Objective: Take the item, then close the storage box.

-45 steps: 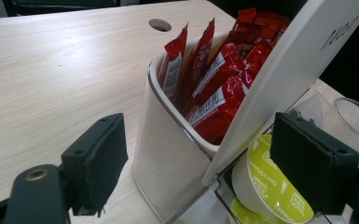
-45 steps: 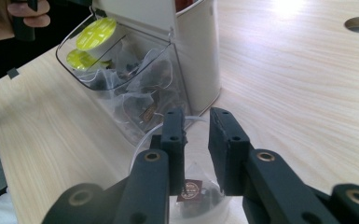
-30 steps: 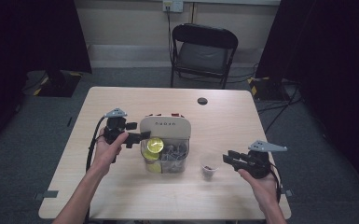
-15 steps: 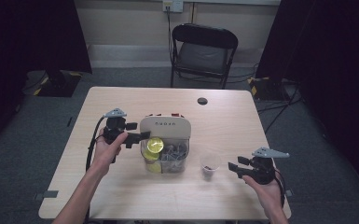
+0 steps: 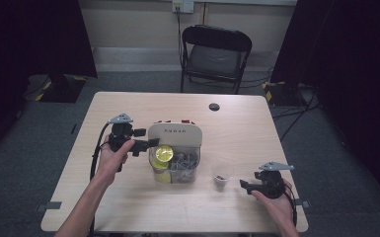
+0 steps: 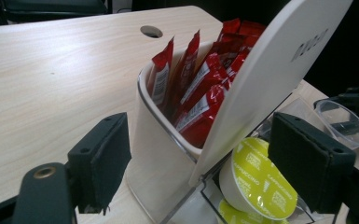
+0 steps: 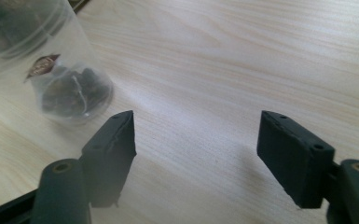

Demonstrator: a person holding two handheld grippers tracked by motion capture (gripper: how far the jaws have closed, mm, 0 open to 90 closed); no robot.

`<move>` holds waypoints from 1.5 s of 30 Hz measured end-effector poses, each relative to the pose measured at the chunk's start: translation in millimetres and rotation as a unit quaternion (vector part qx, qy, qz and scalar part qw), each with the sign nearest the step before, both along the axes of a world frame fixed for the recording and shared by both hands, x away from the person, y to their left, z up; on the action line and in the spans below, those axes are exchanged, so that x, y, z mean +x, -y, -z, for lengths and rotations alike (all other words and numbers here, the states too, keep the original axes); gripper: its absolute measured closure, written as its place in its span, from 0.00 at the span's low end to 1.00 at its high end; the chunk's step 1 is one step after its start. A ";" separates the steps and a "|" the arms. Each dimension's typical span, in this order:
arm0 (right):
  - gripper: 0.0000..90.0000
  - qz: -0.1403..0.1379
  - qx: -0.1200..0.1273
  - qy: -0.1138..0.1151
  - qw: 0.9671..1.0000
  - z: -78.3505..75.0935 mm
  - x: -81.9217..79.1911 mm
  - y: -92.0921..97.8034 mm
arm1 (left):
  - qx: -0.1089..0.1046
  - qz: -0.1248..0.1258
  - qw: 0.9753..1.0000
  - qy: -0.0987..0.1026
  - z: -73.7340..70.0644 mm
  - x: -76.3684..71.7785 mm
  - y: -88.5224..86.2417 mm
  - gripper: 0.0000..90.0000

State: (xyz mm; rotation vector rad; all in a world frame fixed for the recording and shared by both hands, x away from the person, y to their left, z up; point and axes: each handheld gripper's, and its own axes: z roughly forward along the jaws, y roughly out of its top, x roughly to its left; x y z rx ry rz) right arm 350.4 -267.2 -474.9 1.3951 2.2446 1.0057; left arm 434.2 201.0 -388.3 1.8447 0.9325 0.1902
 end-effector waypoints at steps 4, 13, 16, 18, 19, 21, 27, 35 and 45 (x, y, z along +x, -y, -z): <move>0.27 0.006 -0.017 -0.004 1.000 8.3 -0.4 -5.1 | -0.002 0.004 1.000 0.008 -1.4 -1.3 -0.3 0.26; 0.21 0.024 -0.042 0.010 0.999 17.9 1.0 -7.5 | -0.005 0.010 1.000 0.018 -3.6 -3.3 -0.9 0.27; 0.16 0.029 -0.047 0.027 0.998 21.7 0.5 -9.7 | -0.004 0.013 1.000 0.021 -3.6 -3.9 -0.4 0.32; 0.15 0.037 -0.041 0.036 0.998 24.1 0.0 -9.9 | 0.001 0.018 1.000 0.024 -3.6 -4.9 1.6 0.34; 0.15 0.037 -0.041 0.041 0.998 25.0 -0.5 -10.0 | 0.001 0.018 1.000 0.024 -3.6 -4.9 1.6 0.36; 0.15 0.037 -0.040 0.042 0.998 25.3 -0.9 -9.4 | 0.001 0.022 0.999 0.028 -3.8 -5.6 3.5 0.39; 0.15 0.038 -0.040 0.042 0.998 25.3 -1.0 -9.4 | 0.007 0.026 0.999 0.032 -3.7 -6.2 6.3 0.42; 0.15 0.037 -0.039 0.042 0.998 25.3 -1.0 -9.4 | 0.000 0.037 0.999 0.033 -4.2 -7.3 8.0 0.45; 0.15 0.037 -0.039 0.042 0.998 25.3 -0.9 -9.4 | -0.007 0.049 0.998 0.034 -3.8 -8.0 10.1 0.50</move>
